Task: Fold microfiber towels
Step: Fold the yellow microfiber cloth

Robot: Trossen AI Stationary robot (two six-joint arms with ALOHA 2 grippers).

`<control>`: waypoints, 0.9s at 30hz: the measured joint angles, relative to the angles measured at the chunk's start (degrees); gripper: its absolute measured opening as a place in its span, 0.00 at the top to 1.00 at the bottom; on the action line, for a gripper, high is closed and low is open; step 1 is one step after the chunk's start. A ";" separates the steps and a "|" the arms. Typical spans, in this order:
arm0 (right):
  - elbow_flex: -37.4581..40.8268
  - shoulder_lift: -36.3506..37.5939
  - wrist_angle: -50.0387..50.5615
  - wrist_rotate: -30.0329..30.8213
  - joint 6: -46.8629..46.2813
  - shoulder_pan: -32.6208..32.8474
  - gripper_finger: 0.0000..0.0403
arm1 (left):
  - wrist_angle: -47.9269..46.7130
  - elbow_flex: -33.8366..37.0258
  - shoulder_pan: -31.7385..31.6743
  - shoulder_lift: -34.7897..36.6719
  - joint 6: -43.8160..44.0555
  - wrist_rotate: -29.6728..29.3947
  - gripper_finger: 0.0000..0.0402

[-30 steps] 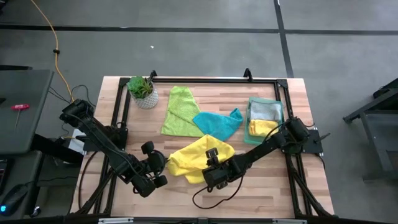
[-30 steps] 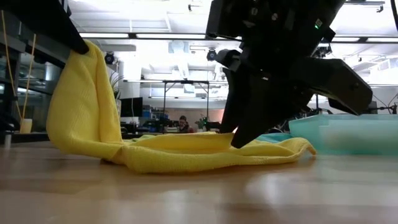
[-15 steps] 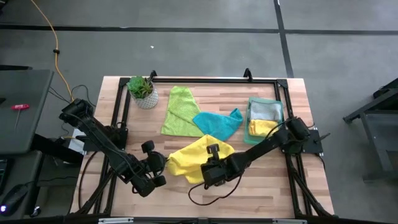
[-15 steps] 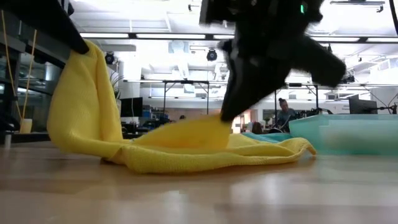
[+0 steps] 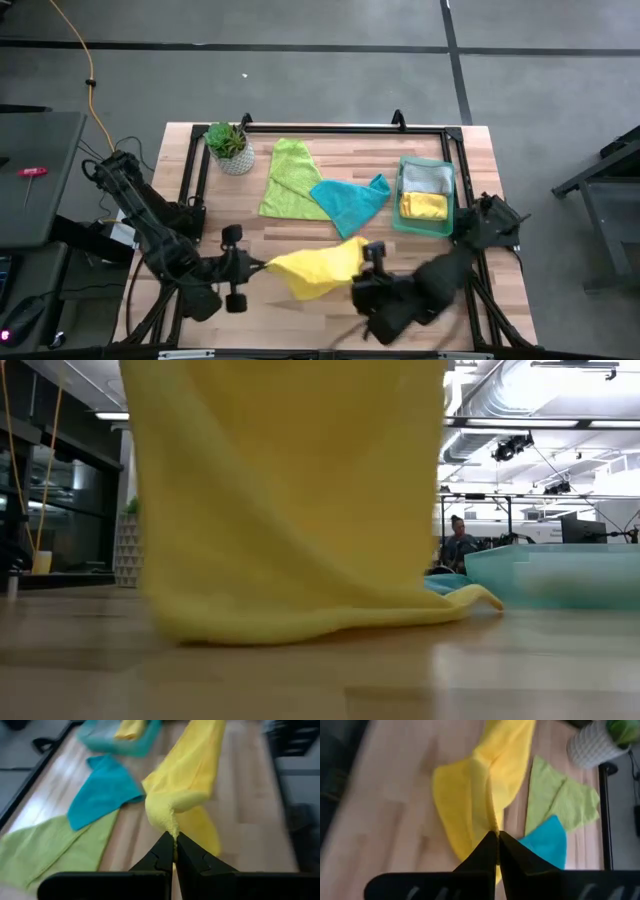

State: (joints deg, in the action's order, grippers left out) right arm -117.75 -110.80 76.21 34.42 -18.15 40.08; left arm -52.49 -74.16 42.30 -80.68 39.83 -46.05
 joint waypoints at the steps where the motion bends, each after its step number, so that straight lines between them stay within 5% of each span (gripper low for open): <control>1: -2.16 0.00 1.12 0.63 -1.26 1.34 1.00 | 0.11 -1.10 0.65 0.00 -0.83 0.36 1.00; 12: -17.38 0.11 8.35 8.06 -12.58 11.72 1.00 | 1.71 -7.99 7.21 -0.05 -2.01 0.49 1.00; 27: -6.24 0.22 13.84 3.04 -24.09 5.08 1.00 | -7.73 -7.97 7.42 -4.93 10.45 -13.30 1.00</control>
State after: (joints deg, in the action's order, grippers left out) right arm -123.99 -110.59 90.05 37.45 -42.23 45.16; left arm -60.21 -82.13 49.72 -85.61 50.28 -59.35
